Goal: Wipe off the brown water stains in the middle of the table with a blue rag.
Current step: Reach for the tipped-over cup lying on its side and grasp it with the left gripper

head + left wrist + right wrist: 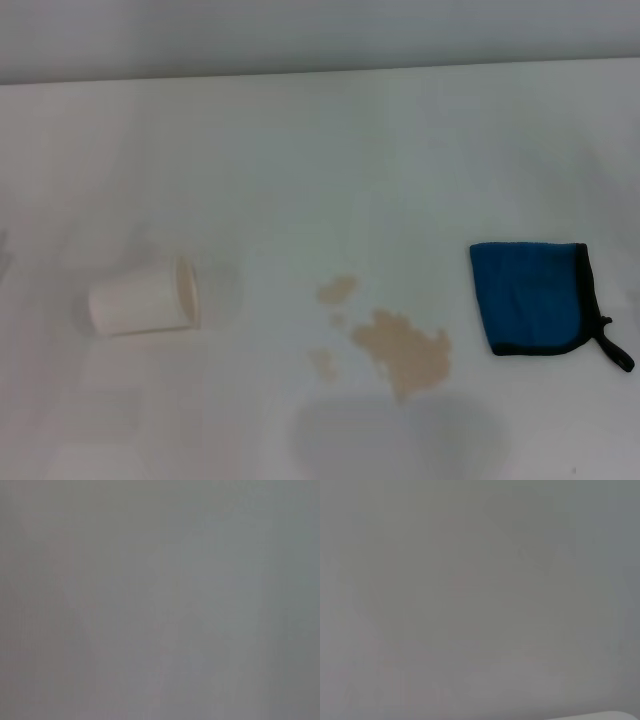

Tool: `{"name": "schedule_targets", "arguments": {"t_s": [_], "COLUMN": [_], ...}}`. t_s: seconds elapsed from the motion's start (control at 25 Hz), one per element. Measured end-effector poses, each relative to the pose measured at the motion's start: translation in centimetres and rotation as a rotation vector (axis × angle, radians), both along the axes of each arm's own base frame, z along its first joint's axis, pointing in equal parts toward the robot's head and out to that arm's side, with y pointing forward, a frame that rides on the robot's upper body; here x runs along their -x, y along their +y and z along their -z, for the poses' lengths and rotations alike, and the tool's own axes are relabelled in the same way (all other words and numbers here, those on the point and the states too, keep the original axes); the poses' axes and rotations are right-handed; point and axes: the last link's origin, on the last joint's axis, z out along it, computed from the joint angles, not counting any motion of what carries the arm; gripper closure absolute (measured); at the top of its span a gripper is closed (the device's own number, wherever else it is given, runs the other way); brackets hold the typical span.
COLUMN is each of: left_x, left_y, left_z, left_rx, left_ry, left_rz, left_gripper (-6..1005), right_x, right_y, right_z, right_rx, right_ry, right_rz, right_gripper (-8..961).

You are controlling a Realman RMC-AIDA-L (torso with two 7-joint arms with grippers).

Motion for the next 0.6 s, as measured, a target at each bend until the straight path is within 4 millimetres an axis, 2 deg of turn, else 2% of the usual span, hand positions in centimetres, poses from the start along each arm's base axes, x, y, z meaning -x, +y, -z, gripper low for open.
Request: {"name": "schedule_targets", "arguments": {"t_s": [0.6], "left_x": [0.1], "left_y": [-0.11], "left_z": [0.08], "left_rx": [0.003], "left_ry": [-0.002], "left_rz": [-0.005], "left_gripper": [138], "right_x": [0.15], "right_y": [0.25], "right_z": [0.0], "right_rx": [0.0], "right_ry": [0.0], "right_rz": [-0.006], "right_gripper": [85]}}
